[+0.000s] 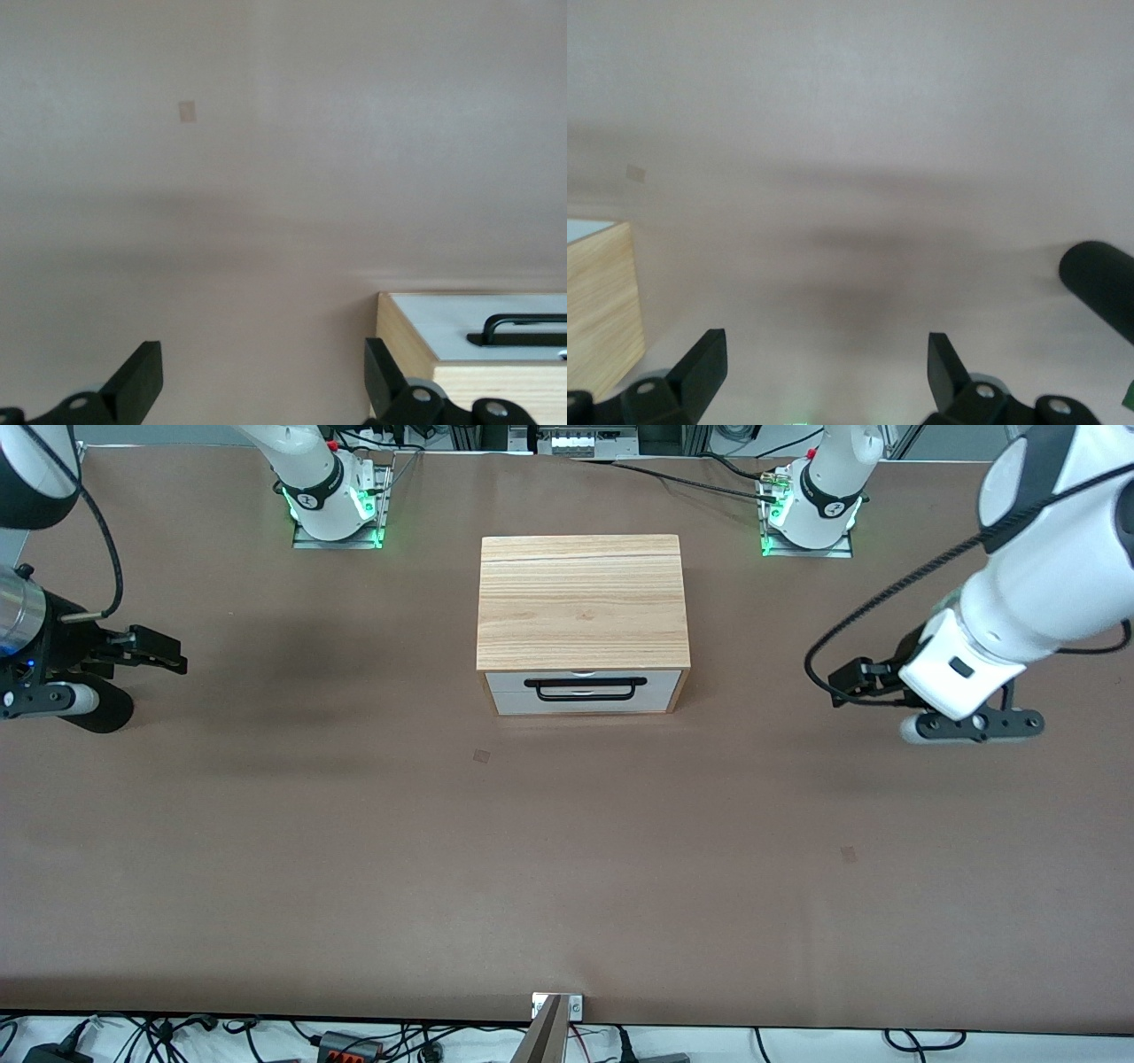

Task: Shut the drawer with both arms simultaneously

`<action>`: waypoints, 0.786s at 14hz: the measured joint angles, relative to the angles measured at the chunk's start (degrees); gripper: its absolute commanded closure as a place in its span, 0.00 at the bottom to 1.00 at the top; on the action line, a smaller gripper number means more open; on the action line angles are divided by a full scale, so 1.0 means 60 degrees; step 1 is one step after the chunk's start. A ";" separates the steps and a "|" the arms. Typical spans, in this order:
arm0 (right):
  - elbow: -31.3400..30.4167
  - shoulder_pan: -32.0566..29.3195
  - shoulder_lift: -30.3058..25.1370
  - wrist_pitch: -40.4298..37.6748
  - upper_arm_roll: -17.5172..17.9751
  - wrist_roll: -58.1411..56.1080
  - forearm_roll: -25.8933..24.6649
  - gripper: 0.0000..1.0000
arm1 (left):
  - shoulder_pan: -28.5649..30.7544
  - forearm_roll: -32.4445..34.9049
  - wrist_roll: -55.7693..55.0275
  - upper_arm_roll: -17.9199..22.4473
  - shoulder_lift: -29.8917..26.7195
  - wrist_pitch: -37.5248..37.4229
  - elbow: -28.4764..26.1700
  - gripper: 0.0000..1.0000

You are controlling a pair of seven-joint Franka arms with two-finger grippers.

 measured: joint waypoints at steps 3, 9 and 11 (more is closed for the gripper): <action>-0.1217 -0.0609 -0.0878 0.0990 0.0544 0.0446 -0.0183 0.00 | 0.0028 0.0000 0.0000 0.0004 -0.1028 0.0234 -0.1360 0.00; -0.1523 -0.1507 -0.1200 0.0947 0.1287 0.0771 -0.0453 0.00 | 0.0056 0.0000 0.0000 0.0011 -0.1630 0.1148 -0.2484 0.00; -0.1506 -0.1602 -0.1200 0.0844 0.1442 0.0779 -0.0686 0.00 | 0.0056 0.0000 0.0000 0.0012 -0.1631 0.1189 -0.2496 0.00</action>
